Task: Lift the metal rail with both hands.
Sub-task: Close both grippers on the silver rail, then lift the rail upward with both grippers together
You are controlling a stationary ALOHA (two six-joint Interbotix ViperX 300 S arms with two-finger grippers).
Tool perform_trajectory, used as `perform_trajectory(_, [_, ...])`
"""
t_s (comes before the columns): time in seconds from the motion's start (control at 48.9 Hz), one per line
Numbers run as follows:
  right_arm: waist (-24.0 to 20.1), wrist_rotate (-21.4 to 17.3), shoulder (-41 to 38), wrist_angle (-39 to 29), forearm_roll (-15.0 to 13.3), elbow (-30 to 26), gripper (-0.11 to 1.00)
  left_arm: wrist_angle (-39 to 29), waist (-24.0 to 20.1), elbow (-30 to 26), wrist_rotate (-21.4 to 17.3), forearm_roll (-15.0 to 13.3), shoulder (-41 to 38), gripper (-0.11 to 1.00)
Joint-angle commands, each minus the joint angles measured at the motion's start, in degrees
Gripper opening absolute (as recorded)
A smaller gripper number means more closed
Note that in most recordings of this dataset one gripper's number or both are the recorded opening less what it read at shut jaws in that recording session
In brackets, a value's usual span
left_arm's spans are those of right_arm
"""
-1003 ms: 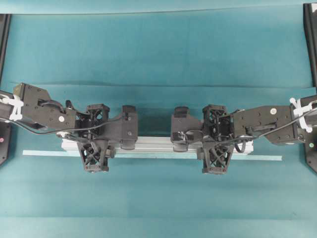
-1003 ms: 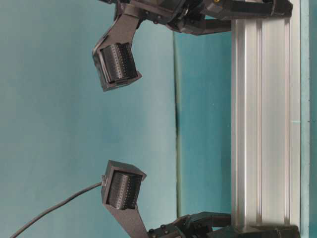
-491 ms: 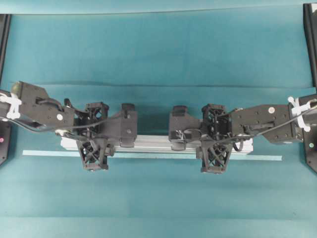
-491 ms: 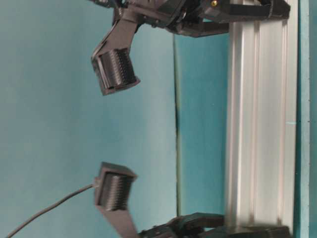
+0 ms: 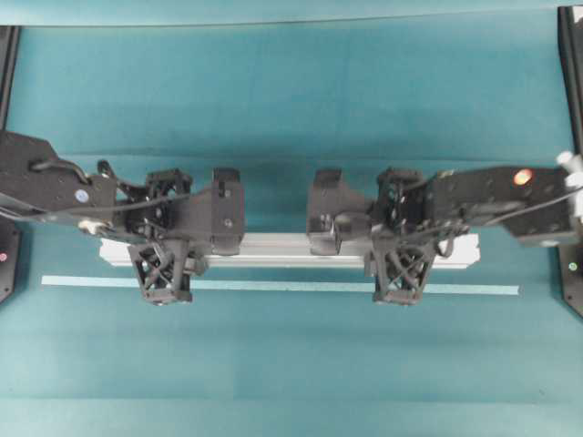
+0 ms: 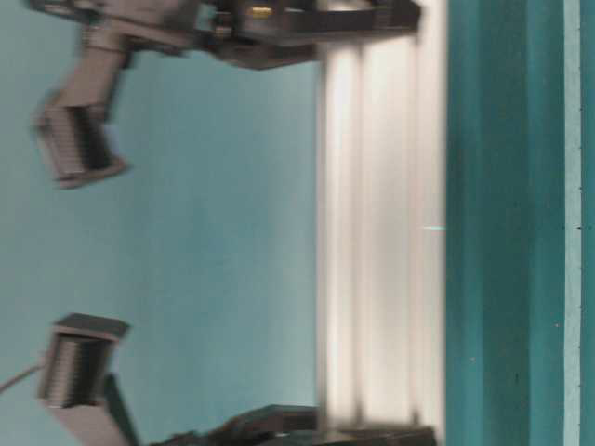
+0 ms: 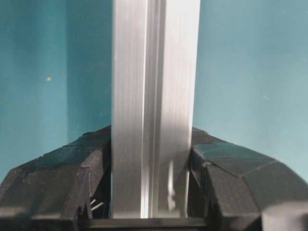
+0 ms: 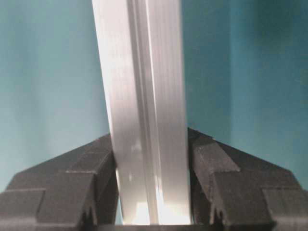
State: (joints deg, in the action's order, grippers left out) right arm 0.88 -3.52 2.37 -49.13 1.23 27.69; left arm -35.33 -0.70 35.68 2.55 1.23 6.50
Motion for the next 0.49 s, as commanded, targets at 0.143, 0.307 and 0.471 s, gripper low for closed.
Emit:
perform_trajectory(0.143, [0.3,-0.1,3.1,-5.5,1.4,-4.7,0.38,-5.8,0.2,-6.8,0.0,0.1,4.7,0.36])
perform_trajectory(0.307, [0.4,-0.7,4.2,-8.8,1.8,-7.6,0.38,-8.9,0.2,-9.1,0.0,0.1,6.3,0.36])
perform_trajectory(0.471, [0.6,-2.3,5.0,-13.4,1.8,-11.8,0.38,-11.1,0.2,-10.5,0.0,0.1,7.1,0.36])
